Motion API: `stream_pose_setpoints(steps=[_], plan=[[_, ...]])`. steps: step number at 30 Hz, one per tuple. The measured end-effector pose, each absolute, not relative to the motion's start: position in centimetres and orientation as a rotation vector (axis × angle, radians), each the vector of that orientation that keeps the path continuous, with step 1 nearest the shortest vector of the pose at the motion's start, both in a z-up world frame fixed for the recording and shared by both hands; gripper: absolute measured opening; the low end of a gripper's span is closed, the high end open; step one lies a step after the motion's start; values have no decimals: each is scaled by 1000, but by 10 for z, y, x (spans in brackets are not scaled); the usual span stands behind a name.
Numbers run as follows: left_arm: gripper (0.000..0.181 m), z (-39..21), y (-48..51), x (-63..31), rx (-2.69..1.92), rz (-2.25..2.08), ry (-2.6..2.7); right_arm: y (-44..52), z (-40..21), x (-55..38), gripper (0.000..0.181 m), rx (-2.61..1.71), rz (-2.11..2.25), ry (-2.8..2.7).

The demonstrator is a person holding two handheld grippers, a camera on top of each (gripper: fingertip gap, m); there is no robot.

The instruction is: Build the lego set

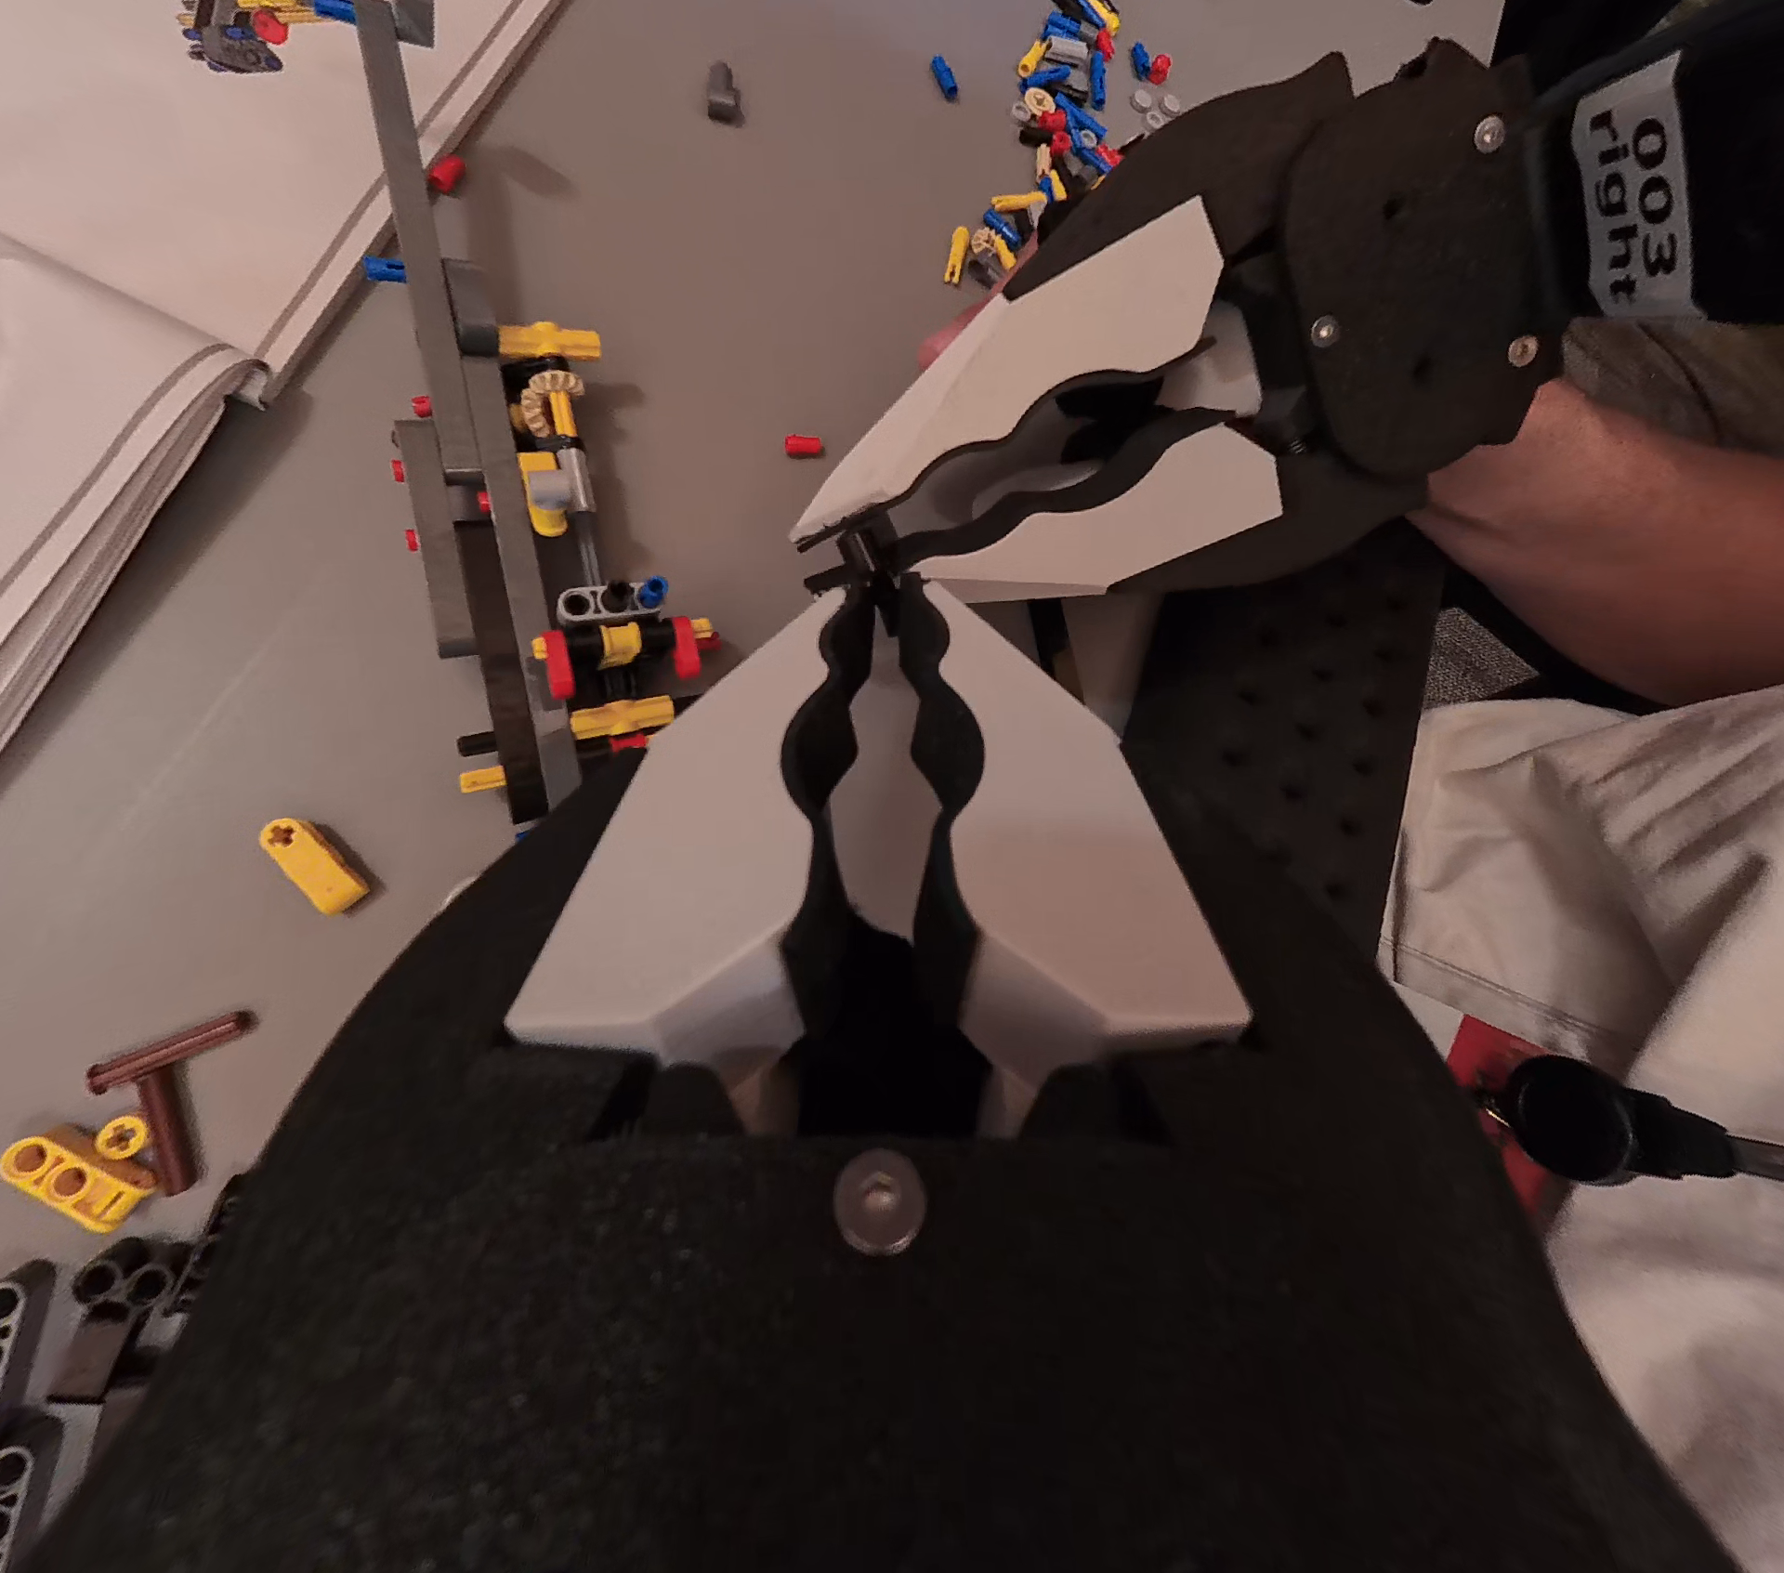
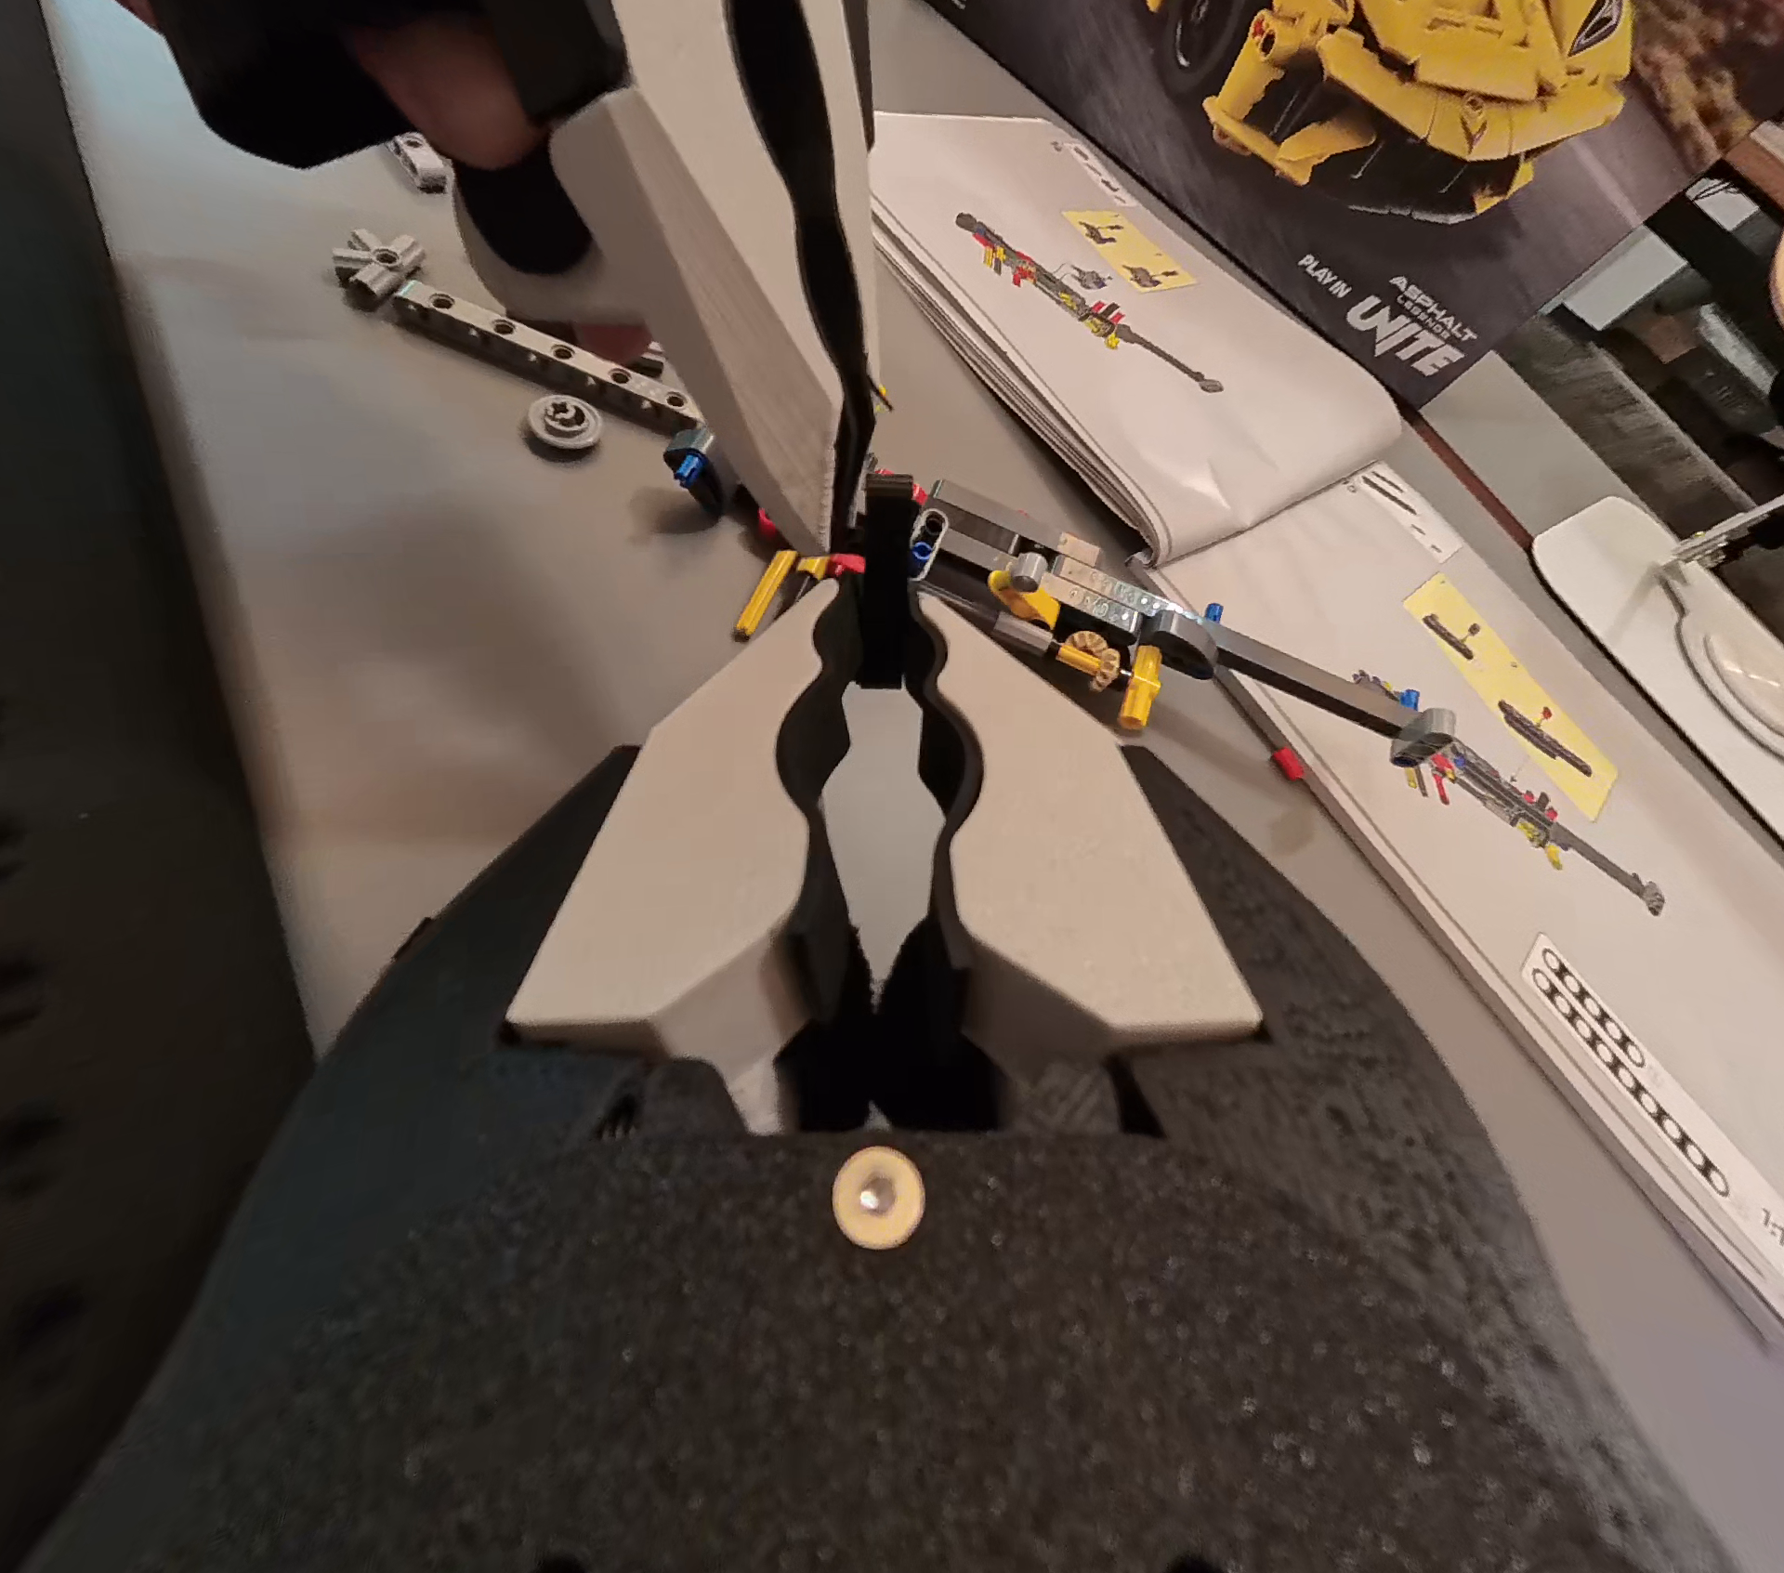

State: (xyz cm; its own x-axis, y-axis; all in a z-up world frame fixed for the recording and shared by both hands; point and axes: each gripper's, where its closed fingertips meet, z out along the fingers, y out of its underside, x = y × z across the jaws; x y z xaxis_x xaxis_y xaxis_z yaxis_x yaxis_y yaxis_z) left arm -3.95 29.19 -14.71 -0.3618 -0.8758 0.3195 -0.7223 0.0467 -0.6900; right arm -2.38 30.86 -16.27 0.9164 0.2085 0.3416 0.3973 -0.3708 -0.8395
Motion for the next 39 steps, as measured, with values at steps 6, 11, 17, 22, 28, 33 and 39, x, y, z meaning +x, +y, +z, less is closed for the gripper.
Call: stream_pose_setpoints(steps=[6, 11, 17, 22, 28, 33, 39], plan=[[4, -150, 292, -39, -1673, -1221, 2127, 309, -165, -23, 7, -1977, -234, -450], [4, -145, 295, -37, -1701, -1258, 2092, 309, -166, -22, 7, -1981, -255, -453], [4, -145, 294, -35, -1665, -1203, 2098, 308, -165, -20, 7, -1998, -208, -396], [4, -140, 293, -30, -1606, -1153, 2057, 307, -161, -19, 7, -2000, -104, -299], [4, -137, 291, -24, -1443, -957, 2025, 305, -152, -16, 7, -1964, 27, -201], [4, -135, 290, -25, -1443, -921, 2049, 305, -151, -17, 7, -1953, -1, -229], [4, -135, 290, -27, -1534, -995, 2088, 305, -151, -17, 7, -1945, -96, -287]])
